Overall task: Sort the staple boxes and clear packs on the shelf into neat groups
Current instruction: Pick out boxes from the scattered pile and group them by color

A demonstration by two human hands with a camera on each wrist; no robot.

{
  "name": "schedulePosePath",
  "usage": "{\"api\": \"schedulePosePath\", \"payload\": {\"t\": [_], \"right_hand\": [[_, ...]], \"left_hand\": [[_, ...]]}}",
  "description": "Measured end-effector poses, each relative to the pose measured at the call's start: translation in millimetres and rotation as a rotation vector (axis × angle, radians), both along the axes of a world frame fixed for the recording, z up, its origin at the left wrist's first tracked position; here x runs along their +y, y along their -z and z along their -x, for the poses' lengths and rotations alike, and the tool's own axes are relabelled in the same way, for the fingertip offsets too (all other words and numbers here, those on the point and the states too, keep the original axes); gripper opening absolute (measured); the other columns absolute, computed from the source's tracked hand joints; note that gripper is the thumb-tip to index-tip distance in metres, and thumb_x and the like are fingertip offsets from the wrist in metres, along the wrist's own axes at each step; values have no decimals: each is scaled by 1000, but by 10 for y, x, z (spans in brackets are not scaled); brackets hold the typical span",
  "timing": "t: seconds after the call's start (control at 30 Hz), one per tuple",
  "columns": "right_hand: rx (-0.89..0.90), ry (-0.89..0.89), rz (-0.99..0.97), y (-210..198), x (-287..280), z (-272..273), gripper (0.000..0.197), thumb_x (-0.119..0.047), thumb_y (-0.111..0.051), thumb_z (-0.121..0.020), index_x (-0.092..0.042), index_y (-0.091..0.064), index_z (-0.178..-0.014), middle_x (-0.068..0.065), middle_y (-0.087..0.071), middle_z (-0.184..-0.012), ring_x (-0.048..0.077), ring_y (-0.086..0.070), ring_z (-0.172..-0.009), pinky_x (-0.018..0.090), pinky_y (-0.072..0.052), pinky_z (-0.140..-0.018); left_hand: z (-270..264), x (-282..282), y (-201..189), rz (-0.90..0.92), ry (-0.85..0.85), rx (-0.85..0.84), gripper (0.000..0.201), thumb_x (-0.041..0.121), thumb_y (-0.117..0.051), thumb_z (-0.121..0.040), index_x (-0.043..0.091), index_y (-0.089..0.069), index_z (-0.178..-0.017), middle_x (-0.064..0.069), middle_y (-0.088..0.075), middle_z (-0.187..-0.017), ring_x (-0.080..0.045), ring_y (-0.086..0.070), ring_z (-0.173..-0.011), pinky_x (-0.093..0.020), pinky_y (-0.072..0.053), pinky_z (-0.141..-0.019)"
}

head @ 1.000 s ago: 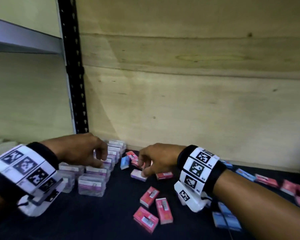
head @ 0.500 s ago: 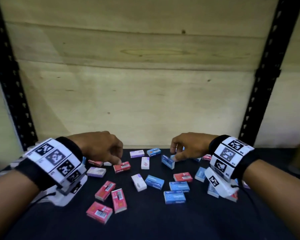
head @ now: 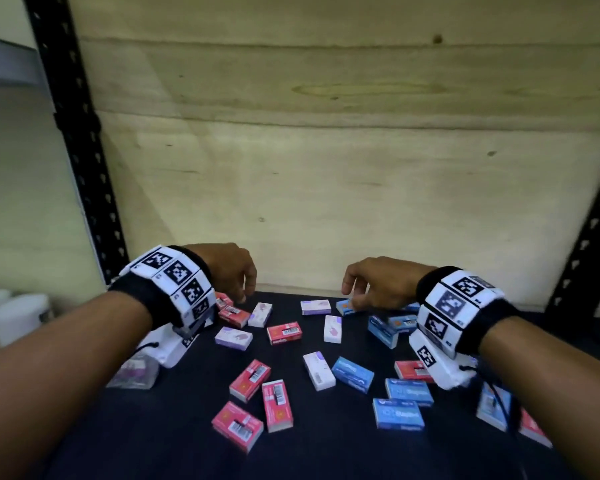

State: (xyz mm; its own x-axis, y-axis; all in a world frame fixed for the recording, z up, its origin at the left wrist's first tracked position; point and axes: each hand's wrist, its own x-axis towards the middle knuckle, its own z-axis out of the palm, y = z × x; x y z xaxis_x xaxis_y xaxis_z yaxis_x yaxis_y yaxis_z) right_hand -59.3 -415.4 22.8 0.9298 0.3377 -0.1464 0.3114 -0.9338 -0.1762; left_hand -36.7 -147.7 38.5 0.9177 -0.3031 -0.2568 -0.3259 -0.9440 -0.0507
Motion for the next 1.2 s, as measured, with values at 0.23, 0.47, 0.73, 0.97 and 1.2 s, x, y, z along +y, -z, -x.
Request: {"api": "schedulePosePath", "payload": {"t": [0.23,0.47,0.73,0.97,1.2], "right_hand": [[46,-57,153,164,401,-479,35,-33,-69,-90,-21,-63,-121,-2,-65,-118,18,-60,-106,32,-48,-93],[122,-52,317,347,525,-817,48,-35,-78,-82,-10,-66,-121,7,-69,-117,27,-65,-104,40,-53,-93],[91,-71,321,427,565,-891,31,-30,-81,-76,-9,-72,-98,7,-73,-86,28,-71,-85,41,-60,-80],[64,-32,297,129,369,-734,35,-33,-80,-78,-8,-71,-100,7,-73,-94,28,-68,-88,38,-57,-80],[78,23,222,-132,-480,-228,61,-29,-66,-93,-29,-40,-147,1,-48,-143,24,-51,-125,30,-39,-92]], "left_hand": [[-316,-12,279,-46,-87,39,37,54,-68,-82,21,-72,-100,3,-70,-99,-17,-64,-92,-30,-50,-80],[-512,-273,490,-171,-90,64,57,69,-63,-77,13,-62,-67,-1,-63,-72,-21,-58,-66,-28,-44,-62],[-595,-395,472,-195,-29,70,40,52,-72,-76,14,-64,-67,1,-63,-69,-20,-60,-67,-31,-52,-66],[-476,-484,216,-128,31,12,39,45,-70,-79,7,-71,-89,-4,-71,-82,-20,-59,-70,-28,-45,-62],[-428,-1153,120,-85,166,9,42,48,-68,-80,11,-71,-97,-5,-73,-92,-23,-67,-85,-30,-49,-68]]}}
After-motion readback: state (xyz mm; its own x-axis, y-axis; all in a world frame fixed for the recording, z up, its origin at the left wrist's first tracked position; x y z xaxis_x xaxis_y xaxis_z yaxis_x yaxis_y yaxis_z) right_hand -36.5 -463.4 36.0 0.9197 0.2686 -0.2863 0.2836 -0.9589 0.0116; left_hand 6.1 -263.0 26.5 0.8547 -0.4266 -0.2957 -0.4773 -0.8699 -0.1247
